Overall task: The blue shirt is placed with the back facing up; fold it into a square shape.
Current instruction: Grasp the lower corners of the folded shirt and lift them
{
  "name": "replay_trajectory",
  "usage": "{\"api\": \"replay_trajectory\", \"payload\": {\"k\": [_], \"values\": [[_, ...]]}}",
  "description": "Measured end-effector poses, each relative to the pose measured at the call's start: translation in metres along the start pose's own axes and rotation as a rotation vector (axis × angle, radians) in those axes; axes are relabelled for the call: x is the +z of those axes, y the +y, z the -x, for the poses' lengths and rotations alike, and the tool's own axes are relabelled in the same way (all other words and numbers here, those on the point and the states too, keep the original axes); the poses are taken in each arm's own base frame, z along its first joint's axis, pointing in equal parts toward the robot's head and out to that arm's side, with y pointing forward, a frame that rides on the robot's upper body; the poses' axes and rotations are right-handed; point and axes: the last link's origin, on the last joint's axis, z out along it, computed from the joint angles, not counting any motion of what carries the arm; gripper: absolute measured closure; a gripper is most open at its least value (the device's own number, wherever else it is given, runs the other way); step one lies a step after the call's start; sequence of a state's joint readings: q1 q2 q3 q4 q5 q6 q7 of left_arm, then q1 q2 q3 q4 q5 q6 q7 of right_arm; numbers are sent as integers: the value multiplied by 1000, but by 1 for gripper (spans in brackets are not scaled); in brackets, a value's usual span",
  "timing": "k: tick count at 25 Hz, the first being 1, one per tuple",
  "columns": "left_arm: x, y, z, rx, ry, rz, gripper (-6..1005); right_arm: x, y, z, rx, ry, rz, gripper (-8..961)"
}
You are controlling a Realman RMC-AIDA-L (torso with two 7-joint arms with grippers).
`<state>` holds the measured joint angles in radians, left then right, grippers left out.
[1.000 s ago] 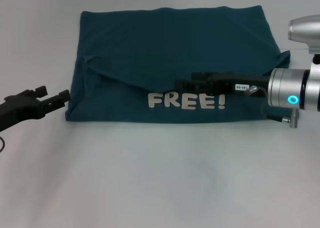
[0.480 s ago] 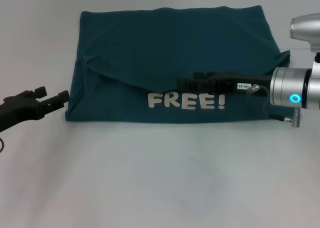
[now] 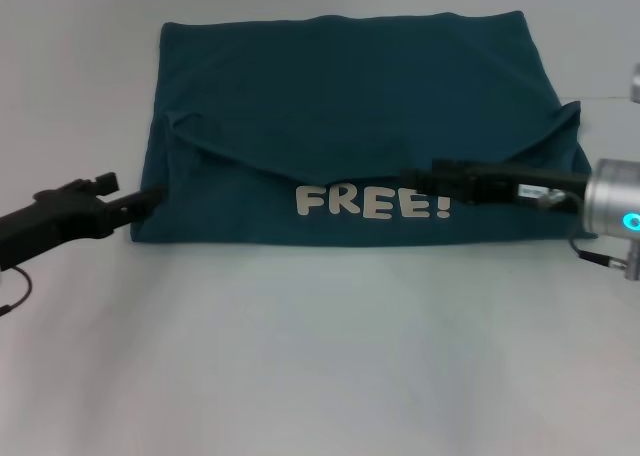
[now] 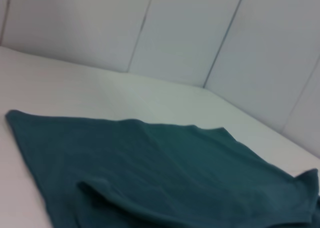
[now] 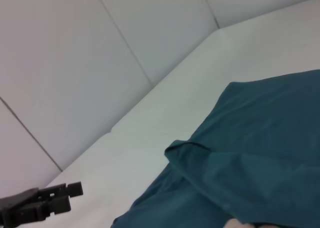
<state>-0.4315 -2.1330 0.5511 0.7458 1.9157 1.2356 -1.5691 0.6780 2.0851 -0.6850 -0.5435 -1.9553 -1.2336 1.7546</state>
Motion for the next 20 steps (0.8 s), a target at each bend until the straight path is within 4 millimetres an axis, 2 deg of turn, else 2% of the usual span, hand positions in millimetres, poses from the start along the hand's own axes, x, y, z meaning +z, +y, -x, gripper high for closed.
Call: {"api": "replay_trajectory", "payload": {"k": [9, 20], "values": [[19, 1, 12, 10, -66, -50, 172, -30, -9, -9, 47, -47, -2, 123], [28, -5, 18, 12, -97, -125, 171, -31, -10, -5, 55, -45, 0, 123]]}}
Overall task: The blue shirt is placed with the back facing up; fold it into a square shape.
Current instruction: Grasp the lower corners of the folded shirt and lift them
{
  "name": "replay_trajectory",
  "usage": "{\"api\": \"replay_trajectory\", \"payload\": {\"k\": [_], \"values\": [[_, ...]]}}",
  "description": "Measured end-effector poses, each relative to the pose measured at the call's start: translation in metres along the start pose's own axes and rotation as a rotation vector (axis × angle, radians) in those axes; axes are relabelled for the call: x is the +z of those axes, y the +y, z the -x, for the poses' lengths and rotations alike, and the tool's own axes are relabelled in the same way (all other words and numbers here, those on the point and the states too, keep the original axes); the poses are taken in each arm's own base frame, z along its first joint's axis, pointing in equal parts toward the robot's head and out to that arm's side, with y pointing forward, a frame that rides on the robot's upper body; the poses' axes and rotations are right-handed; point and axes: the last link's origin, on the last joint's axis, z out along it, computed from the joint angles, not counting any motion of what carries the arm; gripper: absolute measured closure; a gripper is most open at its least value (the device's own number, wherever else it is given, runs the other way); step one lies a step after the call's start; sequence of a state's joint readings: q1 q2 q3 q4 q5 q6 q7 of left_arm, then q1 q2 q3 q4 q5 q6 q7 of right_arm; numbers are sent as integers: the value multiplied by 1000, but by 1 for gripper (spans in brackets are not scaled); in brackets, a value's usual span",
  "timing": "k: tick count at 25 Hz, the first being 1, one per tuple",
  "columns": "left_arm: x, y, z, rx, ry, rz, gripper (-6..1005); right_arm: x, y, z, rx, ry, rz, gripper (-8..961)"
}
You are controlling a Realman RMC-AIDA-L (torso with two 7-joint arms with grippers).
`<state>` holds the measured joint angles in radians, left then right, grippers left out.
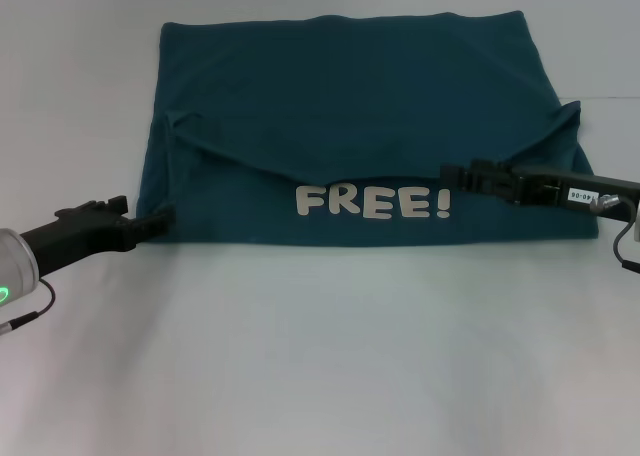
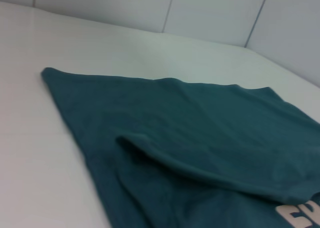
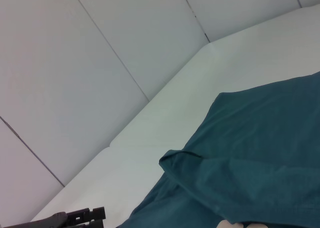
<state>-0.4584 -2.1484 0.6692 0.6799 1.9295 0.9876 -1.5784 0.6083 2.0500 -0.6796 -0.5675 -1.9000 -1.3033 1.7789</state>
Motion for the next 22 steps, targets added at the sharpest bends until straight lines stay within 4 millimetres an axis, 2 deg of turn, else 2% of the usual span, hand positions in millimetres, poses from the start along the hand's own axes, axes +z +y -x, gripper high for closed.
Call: {"api": "replay_trajectory", "payload": {"k": [16, 22], "values": [[25, 5, 3, 64, -75, -51, 171, 4, 2, 4, 0, 4, 6, 124], [27, 5, 5, 78, -90, -63, 171, 4, 2, 4, 1, 5, 6, 124]]}}
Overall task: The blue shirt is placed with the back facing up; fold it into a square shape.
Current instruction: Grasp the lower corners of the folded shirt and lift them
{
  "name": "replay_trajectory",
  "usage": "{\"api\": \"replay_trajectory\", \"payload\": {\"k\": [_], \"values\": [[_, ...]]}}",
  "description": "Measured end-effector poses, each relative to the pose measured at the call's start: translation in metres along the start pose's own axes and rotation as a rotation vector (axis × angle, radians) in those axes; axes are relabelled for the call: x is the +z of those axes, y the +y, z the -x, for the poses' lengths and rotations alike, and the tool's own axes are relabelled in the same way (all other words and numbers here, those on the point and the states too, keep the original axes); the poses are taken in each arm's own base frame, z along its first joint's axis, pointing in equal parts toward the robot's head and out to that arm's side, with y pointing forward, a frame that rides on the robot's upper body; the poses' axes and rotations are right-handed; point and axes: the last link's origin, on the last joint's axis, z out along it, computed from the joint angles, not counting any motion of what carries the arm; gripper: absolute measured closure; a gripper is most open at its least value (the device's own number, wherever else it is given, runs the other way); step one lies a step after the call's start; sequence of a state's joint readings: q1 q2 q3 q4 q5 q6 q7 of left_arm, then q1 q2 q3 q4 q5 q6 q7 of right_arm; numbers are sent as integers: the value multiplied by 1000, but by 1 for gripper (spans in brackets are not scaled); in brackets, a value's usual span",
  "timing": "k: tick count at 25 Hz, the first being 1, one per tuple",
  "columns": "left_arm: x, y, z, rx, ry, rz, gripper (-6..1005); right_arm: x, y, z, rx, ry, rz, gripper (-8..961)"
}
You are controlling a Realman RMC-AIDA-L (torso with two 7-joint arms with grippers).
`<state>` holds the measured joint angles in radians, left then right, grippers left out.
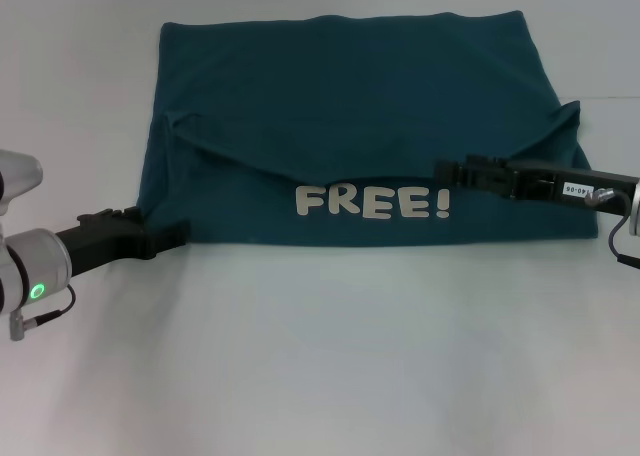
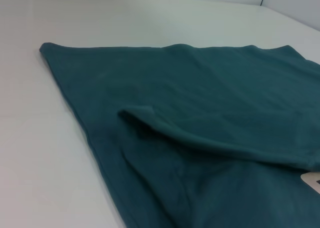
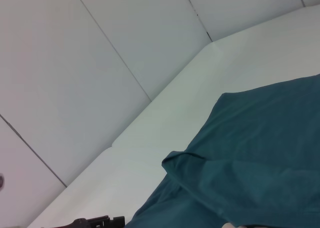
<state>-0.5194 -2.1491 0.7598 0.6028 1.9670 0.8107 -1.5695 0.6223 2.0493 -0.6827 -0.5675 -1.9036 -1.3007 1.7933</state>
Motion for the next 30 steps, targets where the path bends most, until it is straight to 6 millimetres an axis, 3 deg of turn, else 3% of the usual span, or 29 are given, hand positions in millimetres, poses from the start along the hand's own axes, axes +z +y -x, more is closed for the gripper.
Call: {"api": "replay_trajectory", "payload": {"k": [11, 30], "values": [[-2, 1, 7, 6, -28, 15, 171, 0, -1, 0, 1, -1, -5, 125], [-3, 0, 2, 25, -39, 18, 179, 0, -1, 0, 2, -3, -8, 126]]}}
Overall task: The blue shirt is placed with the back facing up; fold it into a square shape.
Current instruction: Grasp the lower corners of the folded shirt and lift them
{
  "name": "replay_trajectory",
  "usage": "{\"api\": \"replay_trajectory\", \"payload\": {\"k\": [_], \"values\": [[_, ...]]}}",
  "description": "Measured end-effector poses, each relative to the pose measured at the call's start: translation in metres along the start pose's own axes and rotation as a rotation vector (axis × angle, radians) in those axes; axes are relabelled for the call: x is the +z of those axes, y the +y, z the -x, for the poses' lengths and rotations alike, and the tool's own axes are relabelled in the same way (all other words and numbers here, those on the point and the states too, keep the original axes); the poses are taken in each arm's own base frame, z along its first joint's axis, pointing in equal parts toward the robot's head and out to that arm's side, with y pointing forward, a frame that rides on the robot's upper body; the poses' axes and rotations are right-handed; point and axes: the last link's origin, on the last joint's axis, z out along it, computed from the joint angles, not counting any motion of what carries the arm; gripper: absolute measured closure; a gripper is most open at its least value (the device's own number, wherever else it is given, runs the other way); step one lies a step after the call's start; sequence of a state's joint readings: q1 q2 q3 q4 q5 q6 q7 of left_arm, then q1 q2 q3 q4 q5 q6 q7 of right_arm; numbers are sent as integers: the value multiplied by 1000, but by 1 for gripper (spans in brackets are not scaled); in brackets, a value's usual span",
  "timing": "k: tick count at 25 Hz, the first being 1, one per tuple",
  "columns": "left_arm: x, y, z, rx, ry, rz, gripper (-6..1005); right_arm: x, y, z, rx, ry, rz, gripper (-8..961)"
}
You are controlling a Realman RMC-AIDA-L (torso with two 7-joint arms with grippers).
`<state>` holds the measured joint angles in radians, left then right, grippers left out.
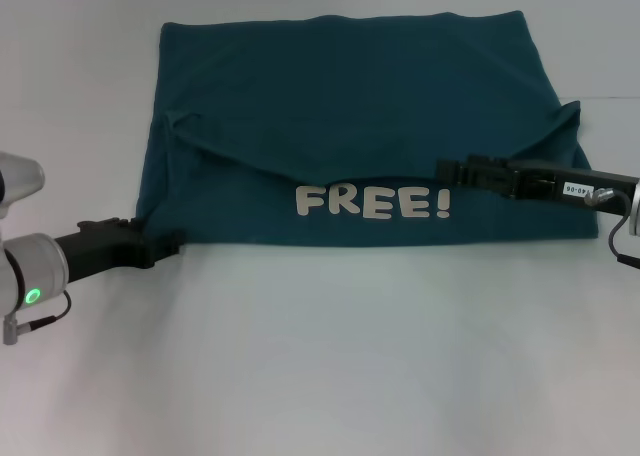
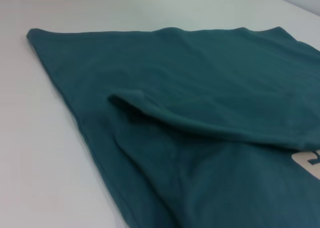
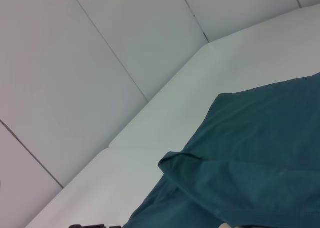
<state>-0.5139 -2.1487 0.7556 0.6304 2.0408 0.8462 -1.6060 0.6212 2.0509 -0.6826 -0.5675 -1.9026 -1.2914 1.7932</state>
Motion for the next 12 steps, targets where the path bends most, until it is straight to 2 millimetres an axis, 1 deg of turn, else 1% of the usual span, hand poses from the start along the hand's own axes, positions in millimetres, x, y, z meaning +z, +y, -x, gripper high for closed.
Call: {"api": "replay_trajectory", "payload": {"k": [2, 4, 12], "values": [[-1, -1, -2, 1, 3, -4, 181, 0, 0, 0, 0, -1, 0, 126], [-2, -2, -3, -2, 3, -6, 385, 0, 0, 0, 0, -1, 0, 126], [1, -1, -5, 10, -6, -8, 702, -2, -1, -1, 5, -7, -4, 126]]}}
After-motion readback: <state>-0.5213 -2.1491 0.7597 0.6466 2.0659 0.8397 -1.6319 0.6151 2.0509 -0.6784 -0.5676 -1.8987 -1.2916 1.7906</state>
